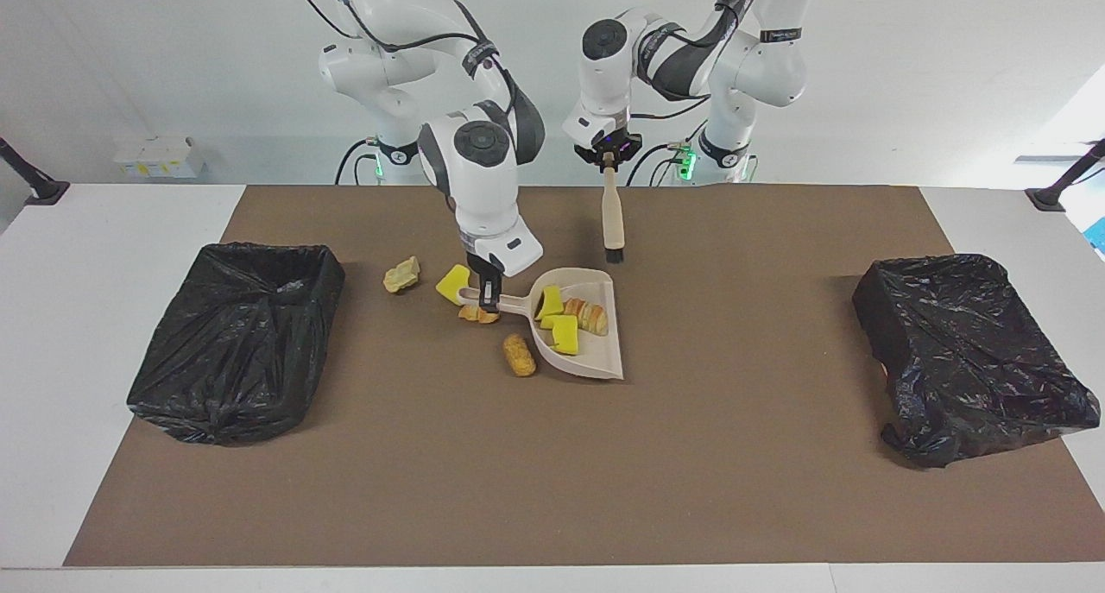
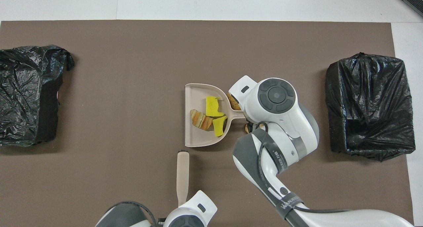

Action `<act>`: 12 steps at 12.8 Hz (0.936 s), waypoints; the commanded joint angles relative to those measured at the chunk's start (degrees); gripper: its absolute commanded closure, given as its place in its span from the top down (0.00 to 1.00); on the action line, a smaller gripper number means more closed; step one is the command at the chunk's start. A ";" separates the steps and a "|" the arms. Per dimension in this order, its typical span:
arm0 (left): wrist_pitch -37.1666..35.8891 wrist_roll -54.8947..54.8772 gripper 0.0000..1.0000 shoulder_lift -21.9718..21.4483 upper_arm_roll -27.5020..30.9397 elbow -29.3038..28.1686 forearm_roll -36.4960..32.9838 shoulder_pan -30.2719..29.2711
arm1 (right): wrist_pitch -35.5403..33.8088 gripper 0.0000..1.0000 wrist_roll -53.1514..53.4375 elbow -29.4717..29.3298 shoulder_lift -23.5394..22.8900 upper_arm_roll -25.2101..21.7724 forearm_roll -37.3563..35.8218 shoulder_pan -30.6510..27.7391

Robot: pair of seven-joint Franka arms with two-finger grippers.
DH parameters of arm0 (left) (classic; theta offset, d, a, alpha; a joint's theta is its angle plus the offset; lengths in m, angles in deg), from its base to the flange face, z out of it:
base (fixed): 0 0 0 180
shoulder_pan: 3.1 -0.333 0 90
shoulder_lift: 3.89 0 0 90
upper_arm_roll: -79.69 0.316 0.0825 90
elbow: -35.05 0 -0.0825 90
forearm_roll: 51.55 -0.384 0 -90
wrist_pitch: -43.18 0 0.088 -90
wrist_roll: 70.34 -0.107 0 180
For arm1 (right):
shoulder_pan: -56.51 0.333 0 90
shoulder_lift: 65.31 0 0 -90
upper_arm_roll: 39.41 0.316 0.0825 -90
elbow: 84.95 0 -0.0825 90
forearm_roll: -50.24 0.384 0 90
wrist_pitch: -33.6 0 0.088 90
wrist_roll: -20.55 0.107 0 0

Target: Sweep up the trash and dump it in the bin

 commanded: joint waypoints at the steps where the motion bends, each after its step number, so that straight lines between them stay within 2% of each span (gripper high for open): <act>1: 3.63 6.18 0.00 -3.62 0.78 -4.07 0.47 4.26 | -6.49 0.00 -6.93 -4.78 0.83 0.41 3.39 -3.38; 3: 6.10 7.79 0.00 -3.36 0.87 -4.34 3.00 4.01 | -8.97 0.00 -12.64 -6.55 0.83 0.50 5.86 -7.42; 7: 11.45 7.27 0.00 -3.18 0.78 -7.93 7.67 4.44 | -13.98 0.00 -19.16 -10.24 0.83 0.50 6.22 -13.49; 12: 19.20 6.12 0.00 -1.51 0.78 -10.31 7.77 7.69 | -15.83 0.00 -20.49 -12.88 0.83 0.41 6.48 -20.87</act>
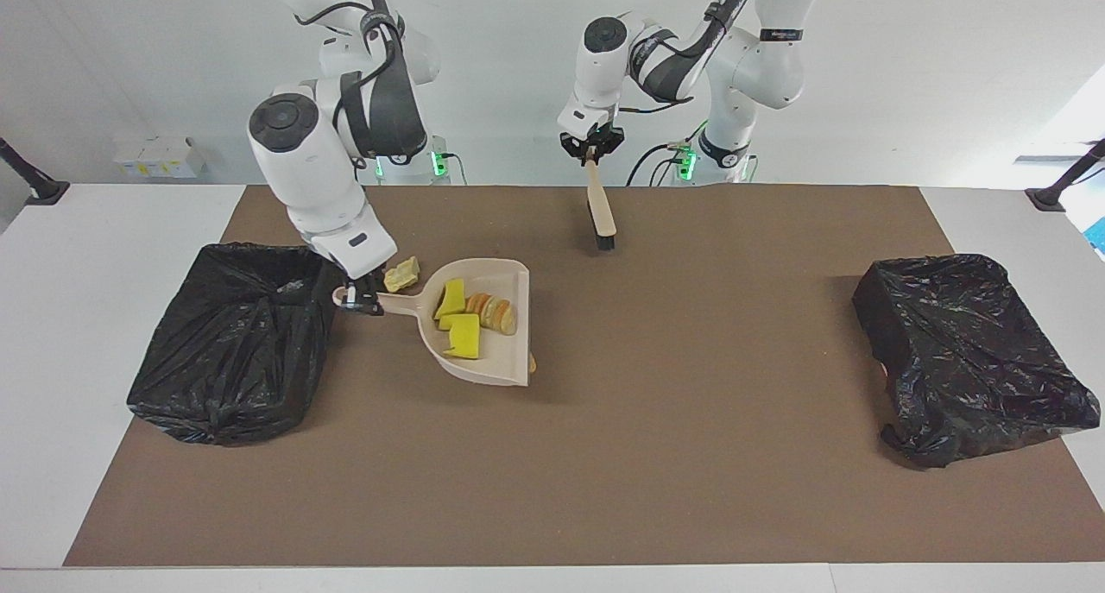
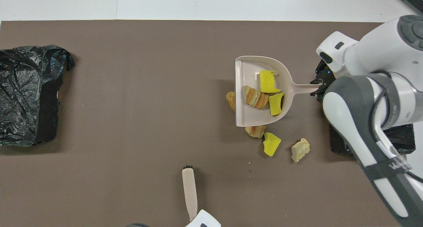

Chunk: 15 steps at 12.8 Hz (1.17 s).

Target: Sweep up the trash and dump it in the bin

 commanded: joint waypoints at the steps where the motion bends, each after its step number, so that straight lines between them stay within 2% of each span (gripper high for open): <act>1: 3.69 -0.94 0.00 -0.60 0.78 -2.41 0.86 2.57 | -3.02 0.00 -2.05 -1.50 0.03 0.64 1.79 -3.99; 5: 4.83 -3.05 0.00 0.98 0.78 -2.68 0.86 2.57 | -4.35 0.00 -6.52 -3.00 0.12 0.55 3.79 -9.88; 8: 4.83 -5.68 0.00 1.16 0.78 -2.68 0.95 2.48 | -5.49 0.00 -13.62 -3.00 0.56 0.11 5.39 -14.80; 12: 4.57 -6.13 0.24 1.86 0.87 -2.59 0.95 1.96 | -6.73 0.00 -22.60 -3.00 1.18 0.02 5.22 -22.27; 14: 3.78 -7.97 0.48 2.56 1.13 -1.98 0.95 1.61 | -6.64 0.00 -24.62 -3.08 1.53 -0.07 4.25 -25.61; 15: 2.56 -8.15 0.72 2.91 1.22 -1.37 0.95 0.39 | -6.64 0.00 -26.29 -3.09 1.53 -0.50 4.25 -27.28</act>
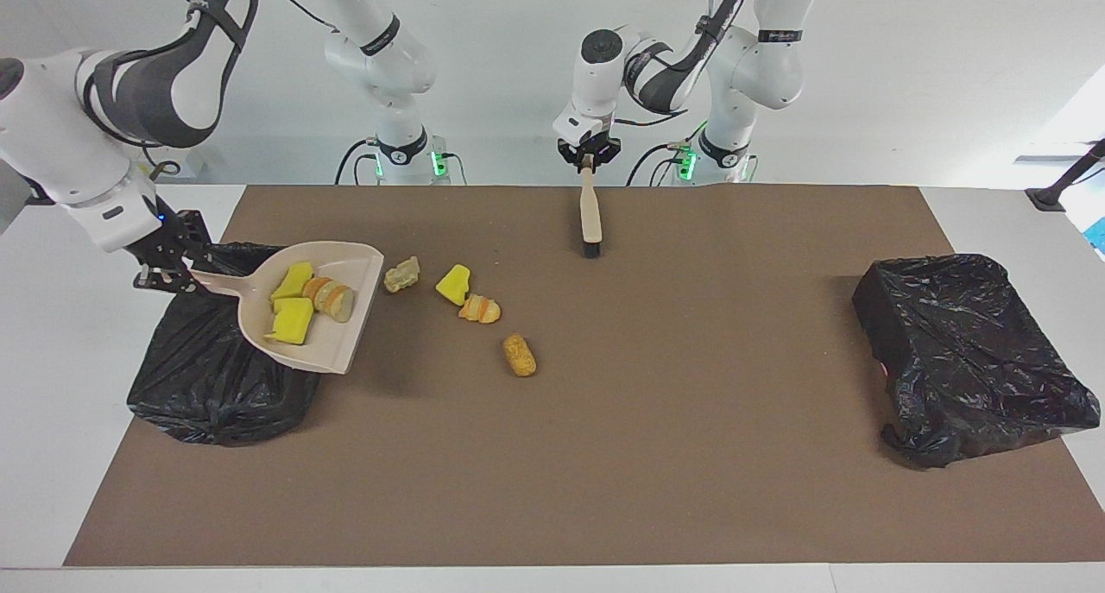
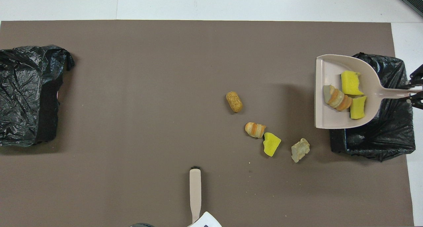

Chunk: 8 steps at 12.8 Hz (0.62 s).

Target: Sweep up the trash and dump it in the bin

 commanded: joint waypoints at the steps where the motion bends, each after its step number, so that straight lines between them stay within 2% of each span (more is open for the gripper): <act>1: -2.40 -2.97 1.00 1.76 0.61 1.75 0.85 -2.69 | -1.48 0.00 -4.71 -0.23 0.93 -0.93 0.73 -3.71; 4: -5.75 -8.24 1.00 4.92 0.70 9.02 0.42 -9.62 | -0.52 0.00 -6.13 -0.23 1.28 -4.28 -0.41 -3.72; 5: -6.80 -9.56 1.00 6.50 0.78 12.10 -0.54 -11.57 | -0.43 0.00 -5.70 -0.23 1.28 -4.20 -3.72 -3.72; 8: -8.39 -14.65 1.00 8.18 0.70 19.93 -8.88 -20.78 | 0.44 0.00 -2.46 -0.23 1.28 -4.20 -9.54 -3.54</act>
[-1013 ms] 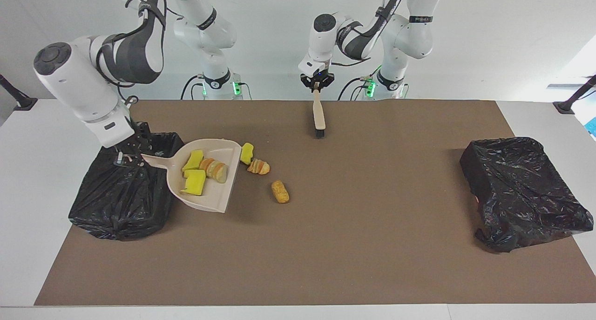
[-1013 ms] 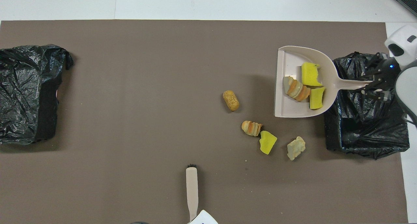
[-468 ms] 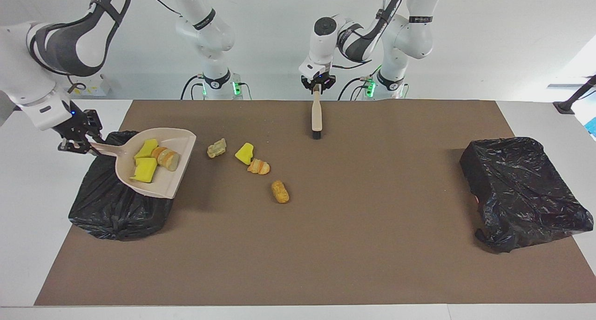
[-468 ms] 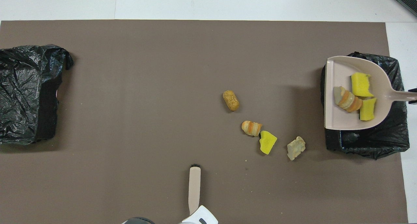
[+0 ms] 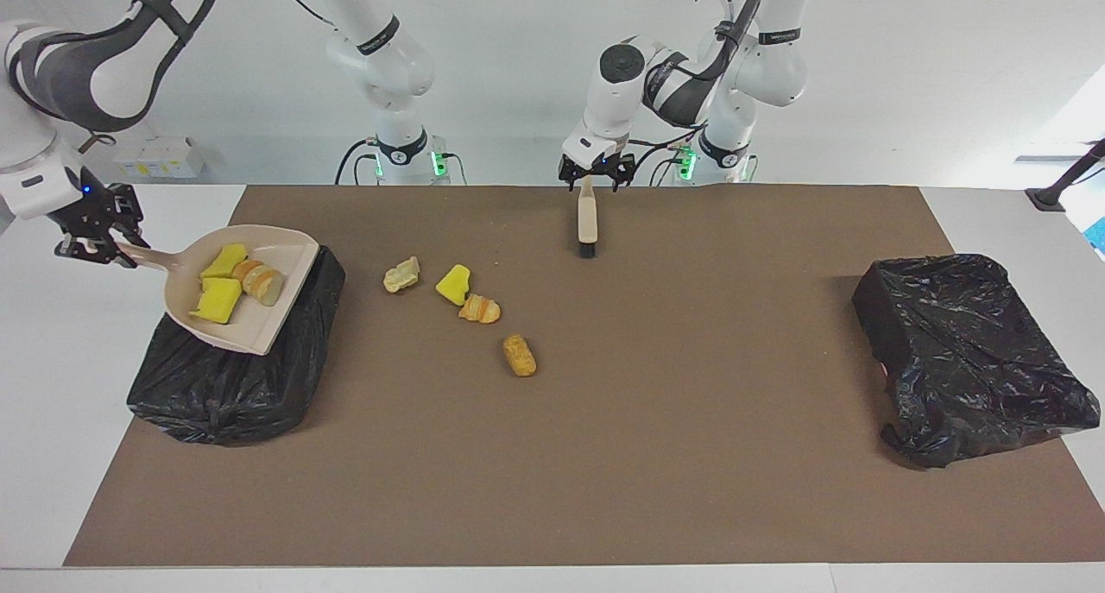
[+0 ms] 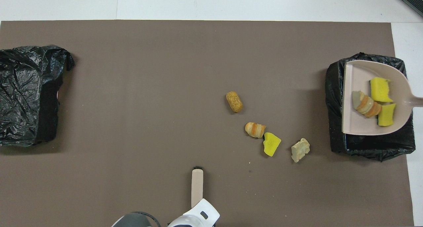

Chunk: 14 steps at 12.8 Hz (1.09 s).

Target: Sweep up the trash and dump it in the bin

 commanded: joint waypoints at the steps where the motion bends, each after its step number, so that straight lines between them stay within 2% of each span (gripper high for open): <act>1: -4.17 -6.05 1.00 3.38 -0.39 8.57 -4.16 -8.05 | 1.78 0.00 3.36 0.06 0.72 0.73 -5.53 -0.21; 4: -9.96 -14.92 1.00 3.57 -0.39 15.59 -5.65 -17.45 | 3.46 0.00 7.13 -0.03 0.80 1.26 -10.12 1.28; 7: -15.16 -23.37 1.00 3.83 -0.39 21.49 -5.74 -25.37 | 3.64 0.00 11.44 -1.52 0.89 1.34 -18.36 4.35; 10: -22.35 -29.34 1.00 3.66 -0.30 27.20 -8.98 -31.26 | 3.55 0.00 18.63 -1.26 1.24 1.43 -28.38 7.43; 14: -31.32 -38.31 1.00 2.25 -0.04 32.92 -9.17 -38.57 | 3.02 0.00 24.89 0.50 2.74 1.78 -37.53 9.54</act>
